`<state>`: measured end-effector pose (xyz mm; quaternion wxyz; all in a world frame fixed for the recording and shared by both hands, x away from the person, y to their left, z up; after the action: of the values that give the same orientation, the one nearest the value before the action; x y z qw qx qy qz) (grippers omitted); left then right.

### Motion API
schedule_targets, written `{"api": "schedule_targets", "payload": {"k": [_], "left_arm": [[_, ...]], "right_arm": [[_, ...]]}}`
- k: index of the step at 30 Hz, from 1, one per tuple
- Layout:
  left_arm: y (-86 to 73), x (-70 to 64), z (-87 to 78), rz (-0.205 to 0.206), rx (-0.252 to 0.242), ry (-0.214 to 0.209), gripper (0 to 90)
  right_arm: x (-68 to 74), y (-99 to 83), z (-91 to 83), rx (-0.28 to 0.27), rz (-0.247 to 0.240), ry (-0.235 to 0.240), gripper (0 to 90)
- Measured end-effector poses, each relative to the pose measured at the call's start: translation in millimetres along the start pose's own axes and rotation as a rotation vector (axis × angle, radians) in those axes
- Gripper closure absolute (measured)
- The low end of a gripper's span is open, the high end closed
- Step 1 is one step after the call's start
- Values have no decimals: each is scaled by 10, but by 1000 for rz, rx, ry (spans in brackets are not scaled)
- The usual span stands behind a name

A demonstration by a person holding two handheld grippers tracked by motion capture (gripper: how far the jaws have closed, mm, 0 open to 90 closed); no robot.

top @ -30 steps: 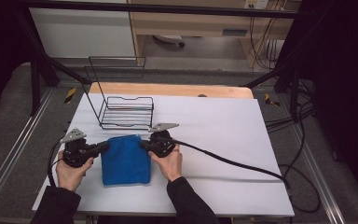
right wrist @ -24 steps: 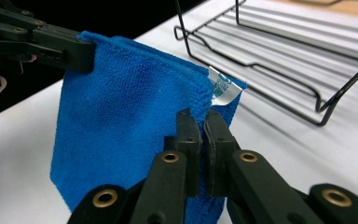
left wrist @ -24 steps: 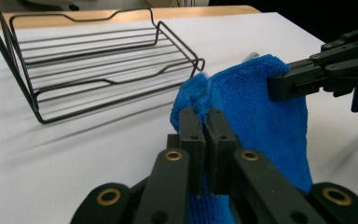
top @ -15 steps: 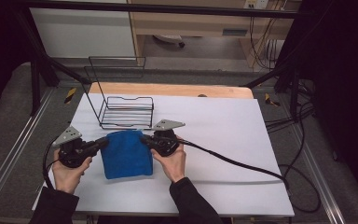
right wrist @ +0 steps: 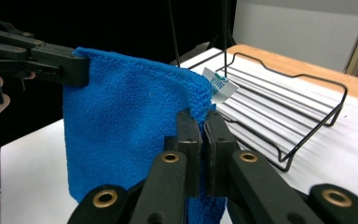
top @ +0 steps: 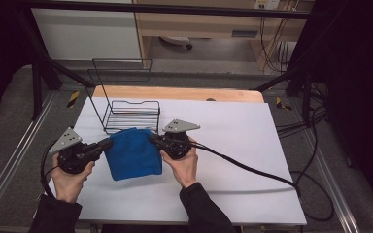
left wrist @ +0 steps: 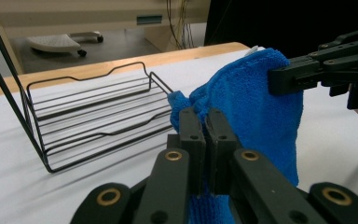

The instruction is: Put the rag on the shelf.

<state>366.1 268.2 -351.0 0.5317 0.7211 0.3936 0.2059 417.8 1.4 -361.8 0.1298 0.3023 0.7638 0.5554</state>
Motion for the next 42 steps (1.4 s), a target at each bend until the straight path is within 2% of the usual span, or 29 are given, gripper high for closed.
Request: {"api": "schedule_targets", "payload": {"k": [15, 24, 32, 42], "left_arm": [[281, -16, -31, 37, -76, 32, 872], [457, 31, -51, 43, -129, 50, 872], [625, 101, -137, 56, -182, 72, 872], [901, 146, -188, 65, -239, 89, 872]], "right_arm": [[37, 286, -150, -80, -37, -20, 874], [93, 492, -171, -132, -70, -40, 874], [162, 680, -167, -179, -94, -51, 874], [199, 891, -176, -226, -122, -67, 874]]}}
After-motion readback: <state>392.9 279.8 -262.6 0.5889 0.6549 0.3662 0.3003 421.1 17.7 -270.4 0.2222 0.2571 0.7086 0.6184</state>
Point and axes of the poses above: each handheld gripper's, and its own axes: z roughly forward along the jaws, y roughly out of its top, x roughly to its left, the point moved 2 cm from there along z, roughly forward along the jaws, and after that the axes turned 1 degree about -y, right-handed, at the moved point
